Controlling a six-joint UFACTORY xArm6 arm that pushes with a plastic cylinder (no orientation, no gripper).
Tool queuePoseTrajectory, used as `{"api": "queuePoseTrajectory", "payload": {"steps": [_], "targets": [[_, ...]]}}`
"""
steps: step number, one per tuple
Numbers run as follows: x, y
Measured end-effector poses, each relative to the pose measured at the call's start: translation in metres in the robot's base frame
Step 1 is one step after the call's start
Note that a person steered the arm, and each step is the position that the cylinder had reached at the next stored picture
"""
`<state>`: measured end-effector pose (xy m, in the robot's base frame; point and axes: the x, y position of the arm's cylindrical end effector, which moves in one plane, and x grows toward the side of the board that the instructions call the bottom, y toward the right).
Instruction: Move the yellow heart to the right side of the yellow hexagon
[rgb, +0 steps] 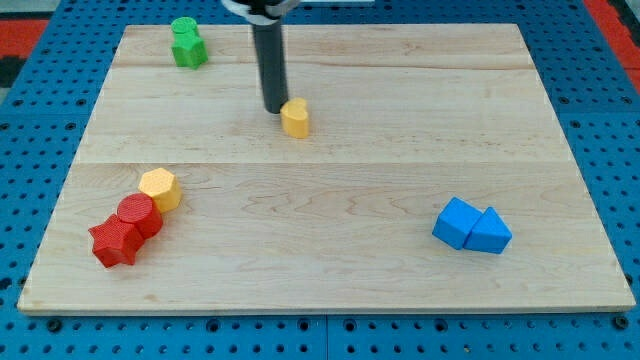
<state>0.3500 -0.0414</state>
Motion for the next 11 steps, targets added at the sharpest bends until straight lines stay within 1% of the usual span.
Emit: {"api": "queuePoseTrajectory", "payload": {"steps": [1, 2, 3, 4, 5, 6, 7, 8, 9, 10, 11], "targets": [[-0.014, 0.047], [0.018, 0.052], [0.034, 0.038], [0.047, 0.007], [0.056, -0.048], [0.085, -0.085], [0.099, -0.089], [0.098, -0.058], [0.126, -0.030], [0.164, -0.043], [0.167, -0.066]]}}
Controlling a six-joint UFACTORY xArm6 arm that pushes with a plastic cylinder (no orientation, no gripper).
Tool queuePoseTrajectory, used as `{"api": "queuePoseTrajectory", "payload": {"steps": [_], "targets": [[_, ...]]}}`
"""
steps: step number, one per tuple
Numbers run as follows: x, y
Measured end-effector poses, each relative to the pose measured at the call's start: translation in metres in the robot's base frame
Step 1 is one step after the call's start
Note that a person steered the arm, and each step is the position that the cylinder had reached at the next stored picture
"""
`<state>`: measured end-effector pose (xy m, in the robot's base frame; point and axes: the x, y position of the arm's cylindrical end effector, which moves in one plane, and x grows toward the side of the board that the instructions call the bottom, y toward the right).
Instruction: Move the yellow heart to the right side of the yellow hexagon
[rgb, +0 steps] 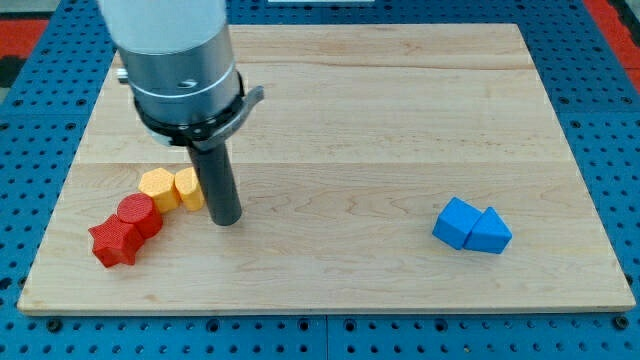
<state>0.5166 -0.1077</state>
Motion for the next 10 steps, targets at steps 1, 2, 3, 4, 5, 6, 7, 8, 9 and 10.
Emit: {"api": "queuePoseTrajectory", "payload": {"steps": [1, 2, 3, 4, 5, 6, 7, 8, 9, 10], "targets": [[0.000, -0.001], [-0.003, -0.001], [-0.015, -0.002], [-0.025, -0.017], [-0.029, -0.017], [-0.030, -0.042], [-0.049, -0.049], [-0.076, -0.048], [-0.078, 0.006], [-0.075, 0.086]]}}
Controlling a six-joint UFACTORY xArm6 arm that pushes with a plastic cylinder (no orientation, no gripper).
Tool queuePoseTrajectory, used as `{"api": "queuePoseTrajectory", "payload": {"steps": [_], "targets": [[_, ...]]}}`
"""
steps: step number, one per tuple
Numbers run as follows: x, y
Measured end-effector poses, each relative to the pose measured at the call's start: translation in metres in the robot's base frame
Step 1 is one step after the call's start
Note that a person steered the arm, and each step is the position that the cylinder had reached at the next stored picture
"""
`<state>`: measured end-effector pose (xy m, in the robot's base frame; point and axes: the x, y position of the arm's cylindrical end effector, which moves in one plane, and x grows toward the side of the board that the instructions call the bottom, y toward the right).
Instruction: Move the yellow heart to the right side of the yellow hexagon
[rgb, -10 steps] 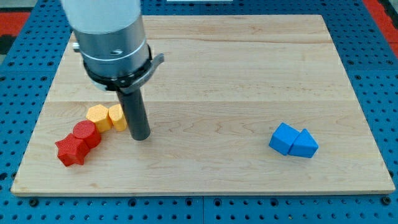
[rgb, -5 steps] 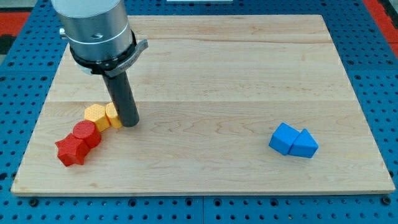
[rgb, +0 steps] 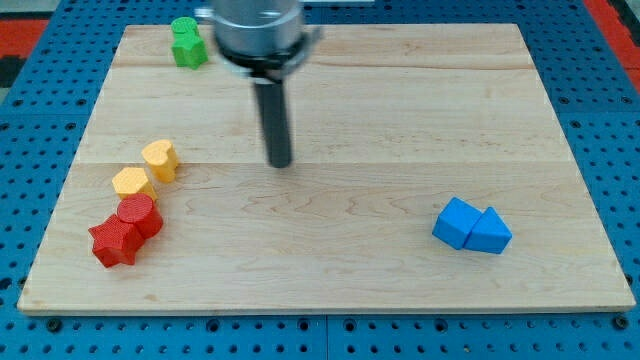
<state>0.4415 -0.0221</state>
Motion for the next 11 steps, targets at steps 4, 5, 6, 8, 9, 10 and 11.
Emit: {"api": "queuePoseTrajectory", "payload": {"steps": [4, 5, 6, 8, 9, 10, 11], "targets": [[-0.033, -0.177], [-0.055, -0.199], [-0.039, -0.208], [-0.028, -0.280], [-0.027, -0.244], [-0.027, -0.188], [-0.024, -0.142]]}}
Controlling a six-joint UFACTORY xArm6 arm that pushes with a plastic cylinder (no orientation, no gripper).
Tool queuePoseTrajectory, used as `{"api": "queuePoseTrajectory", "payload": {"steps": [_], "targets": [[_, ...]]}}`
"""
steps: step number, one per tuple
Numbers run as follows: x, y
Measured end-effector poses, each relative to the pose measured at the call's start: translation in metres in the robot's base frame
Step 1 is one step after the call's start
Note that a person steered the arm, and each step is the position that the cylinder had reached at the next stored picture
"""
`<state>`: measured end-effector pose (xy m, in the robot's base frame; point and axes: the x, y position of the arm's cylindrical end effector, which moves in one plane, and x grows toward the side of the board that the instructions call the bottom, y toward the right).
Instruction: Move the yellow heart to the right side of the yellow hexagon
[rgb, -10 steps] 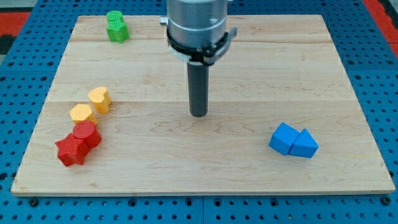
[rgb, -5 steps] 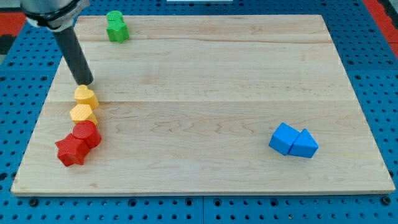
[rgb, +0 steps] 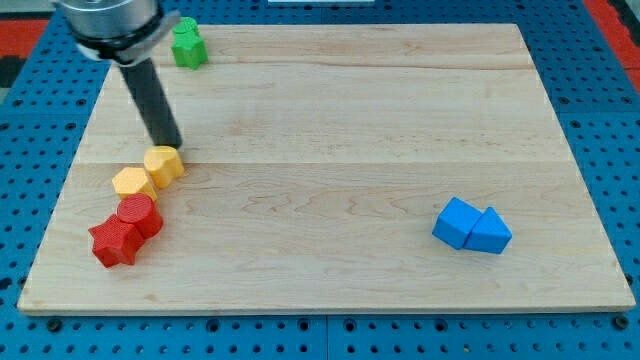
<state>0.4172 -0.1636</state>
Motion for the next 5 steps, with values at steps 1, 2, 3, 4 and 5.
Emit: {"api": "queuePoseTrajectory", "payload": {"steps": [1, 2, 3, 4, 5], "targets": [[-0.002, 0.012], [0.002, -0.095], [0.022, -0.122], [0.020, -0.095], [0.020, -0.049]]}}
